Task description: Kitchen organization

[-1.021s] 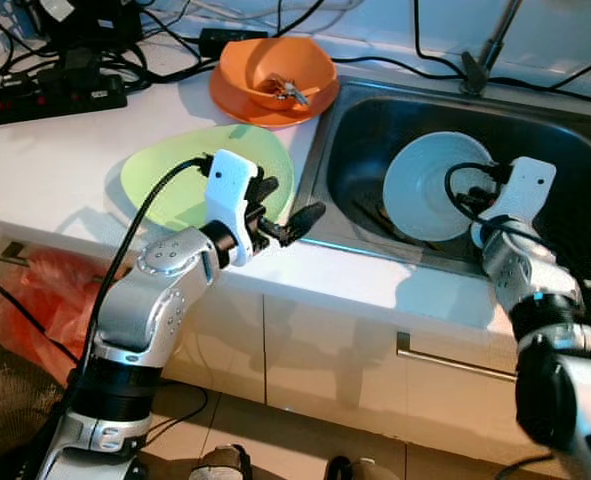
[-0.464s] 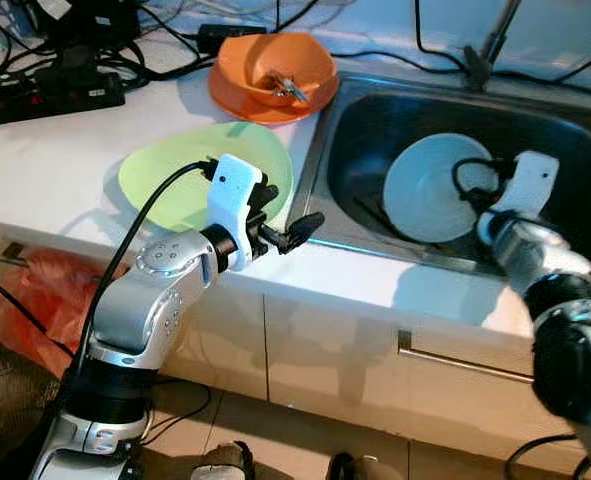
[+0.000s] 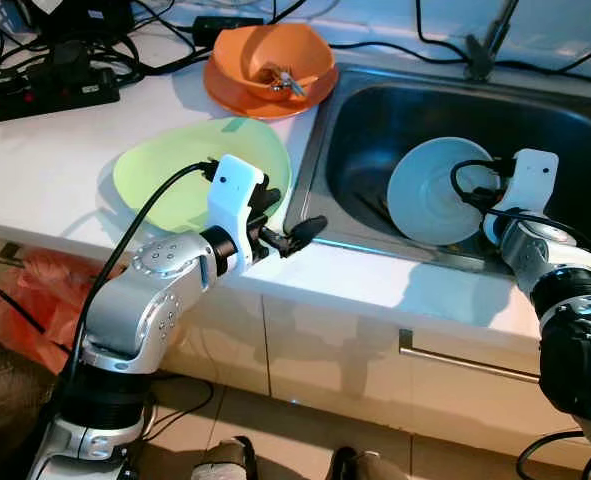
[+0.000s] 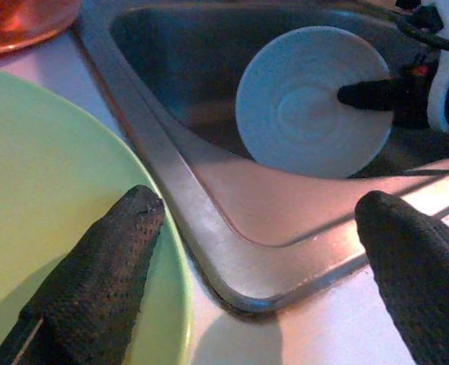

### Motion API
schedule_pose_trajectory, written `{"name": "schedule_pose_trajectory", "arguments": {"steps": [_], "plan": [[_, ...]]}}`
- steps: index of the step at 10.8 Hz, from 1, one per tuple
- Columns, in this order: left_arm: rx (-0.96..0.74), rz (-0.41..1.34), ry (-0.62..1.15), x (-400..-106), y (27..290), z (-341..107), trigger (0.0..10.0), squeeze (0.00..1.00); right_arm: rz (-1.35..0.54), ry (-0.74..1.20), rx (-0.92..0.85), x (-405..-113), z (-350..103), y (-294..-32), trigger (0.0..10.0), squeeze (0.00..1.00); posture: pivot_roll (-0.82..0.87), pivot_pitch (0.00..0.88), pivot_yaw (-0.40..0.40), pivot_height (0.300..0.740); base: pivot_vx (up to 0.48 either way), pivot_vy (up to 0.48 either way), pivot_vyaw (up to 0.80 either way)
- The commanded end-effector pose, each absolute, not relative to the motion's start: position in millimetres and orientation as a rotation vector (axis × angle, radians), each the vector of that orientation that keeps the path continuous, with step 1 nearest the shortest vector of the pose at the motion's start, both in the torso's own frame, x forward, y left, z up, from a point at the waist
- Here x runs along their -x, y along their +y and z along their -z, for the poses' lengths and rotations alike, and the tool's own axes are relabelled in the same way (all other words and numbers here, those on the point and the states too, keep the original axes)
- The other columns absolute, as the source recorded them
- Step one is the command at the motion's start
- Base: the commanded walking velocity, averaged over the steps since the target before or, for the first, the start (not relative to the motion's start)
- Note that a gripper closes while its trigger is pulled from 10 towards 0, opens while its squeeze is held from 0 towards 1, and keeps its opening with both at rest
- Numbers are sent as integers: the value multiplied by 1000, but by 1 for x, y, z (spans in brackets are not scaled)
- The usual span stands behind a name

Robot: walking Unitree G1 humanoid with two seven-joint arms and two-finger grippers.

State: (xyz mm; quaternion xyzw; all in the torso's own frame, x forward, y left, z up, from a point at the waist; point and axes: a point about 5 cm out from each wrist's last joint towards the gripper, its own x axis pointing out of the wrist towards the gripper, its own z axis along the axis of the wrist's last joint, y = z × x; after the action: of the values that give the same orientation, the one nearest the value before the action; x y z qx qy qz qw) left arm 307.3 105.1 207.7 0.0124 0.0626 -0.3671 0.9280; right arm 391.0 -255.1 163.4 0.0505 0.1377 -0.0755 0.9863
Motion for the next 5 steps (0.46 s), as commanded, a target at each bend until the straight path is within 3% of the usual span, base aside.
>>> {"name": "schedule_pose_trajectory", "arguments": {"steps": [1,2,3,5], "plan": [[-18,768,139,-304,105,-210,10000,0,156,264,-82,-392,-171,-260,10000,0,197,204,-4,740,0,0,0],[-20,768,143,-302,106,-211,10000,0,153,277,-79,-391,-169,-260,10000,90,209,210,-3,740,0,0,0],[-24,763,150,-301,108,-210,10000,0,150,286,-61,-391,-167,-260,10000,1000,214,212,-1,740,0,0,0],[-26,754,166,-298,110,-209,10000,0,148,295,-66,-390,-162,-257,10000,1000,230,214,2,740,0,0,0]]}}
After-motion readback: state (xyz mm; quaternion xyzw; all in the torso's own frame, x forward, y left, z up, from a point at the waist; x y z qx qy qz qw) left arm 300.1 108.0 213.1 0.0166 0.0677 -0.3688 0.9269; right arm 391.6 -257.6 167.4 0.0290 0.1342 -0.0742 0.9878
